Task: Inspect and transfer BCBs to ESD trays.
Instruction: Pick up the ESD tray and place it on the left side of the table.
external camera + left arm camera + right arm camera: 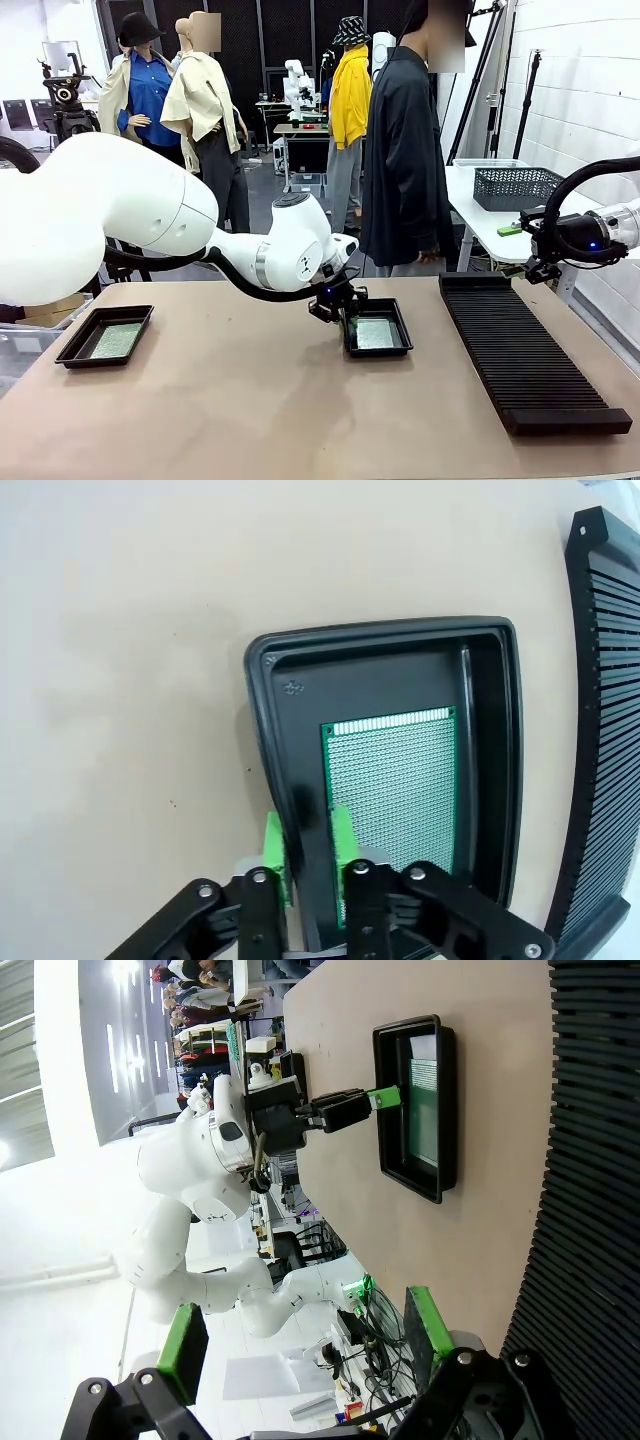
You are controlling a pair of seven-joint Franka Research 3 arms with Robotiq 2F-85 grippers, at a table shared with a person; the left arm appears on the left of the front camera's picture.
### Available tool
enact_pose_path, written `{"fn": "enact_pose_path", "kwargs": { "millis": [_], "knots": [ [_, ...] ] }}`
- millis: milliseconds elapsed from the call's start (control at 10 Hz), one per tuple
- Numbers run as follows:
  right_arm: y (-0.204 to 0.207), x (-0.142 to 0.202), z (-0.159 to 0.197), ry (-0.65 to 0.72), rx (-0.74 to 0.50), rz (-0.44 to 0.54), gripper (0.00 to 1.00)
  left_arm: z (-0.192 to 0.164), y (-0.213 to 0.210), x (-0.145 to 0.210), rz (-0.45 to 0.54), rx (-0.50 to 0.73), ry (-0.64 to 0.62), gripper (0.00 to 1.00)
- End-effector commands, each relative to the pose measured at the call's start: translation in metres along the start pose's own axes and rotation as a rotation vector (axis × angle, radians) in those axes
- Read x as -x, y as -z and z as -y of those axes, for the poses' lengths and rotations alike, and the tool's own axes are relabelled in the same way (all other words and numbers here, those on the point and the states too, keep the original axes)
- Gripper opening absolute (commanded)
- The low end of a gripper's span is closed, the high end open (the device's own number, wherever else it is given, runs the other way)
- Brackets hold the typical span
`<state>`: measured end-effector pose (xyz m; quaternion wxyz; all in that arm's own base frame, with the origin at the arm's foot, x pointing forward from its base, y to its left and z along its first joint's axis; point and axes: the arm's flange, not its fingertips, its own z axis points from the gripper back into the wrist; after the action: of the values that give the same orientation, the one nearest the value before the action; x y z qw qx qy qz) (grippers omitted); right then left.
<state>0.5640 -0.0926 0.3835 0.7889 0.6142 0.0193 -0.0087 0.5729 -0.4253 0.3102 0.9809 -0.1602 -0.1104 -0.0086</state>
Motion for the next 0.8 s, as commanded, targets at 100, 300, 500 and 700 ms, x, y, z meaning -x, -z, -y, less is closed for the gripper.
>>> {"fn": "enact_pose_path", "kwargs": {
  "millis": [100, 300, 500, 700],
  "knots": [
    [0.0013, 0.0003, -0.0027, 0.012, 0.001, -0.002, 1.0, -0.0017, -0.0056, -0.0021, -0.012, -0.005, 0.015, 0.0],
    [0.0013, 0.0003, -0.0027, 0.012, 0.001, -0.002, 1.0, -0.0004, 0.0001, 0.0001, -0.003, -0.002, 0.0, 0.0],
    [0.0013, 0.0003, -0.0027, 0.012, 0.001, -0.002, 1.0, -0.0004, 0.0001, 0.0001, -0.003, -0.002, 0.0, 0.0],
    [0.0013, 0.0003, -0.0027, 0.012, 0.001, -0.002, 1.0, -0.0004, 0.0001, 0.0001, -0.003, -0.002, 0.0, 0.0]
  ]
}}
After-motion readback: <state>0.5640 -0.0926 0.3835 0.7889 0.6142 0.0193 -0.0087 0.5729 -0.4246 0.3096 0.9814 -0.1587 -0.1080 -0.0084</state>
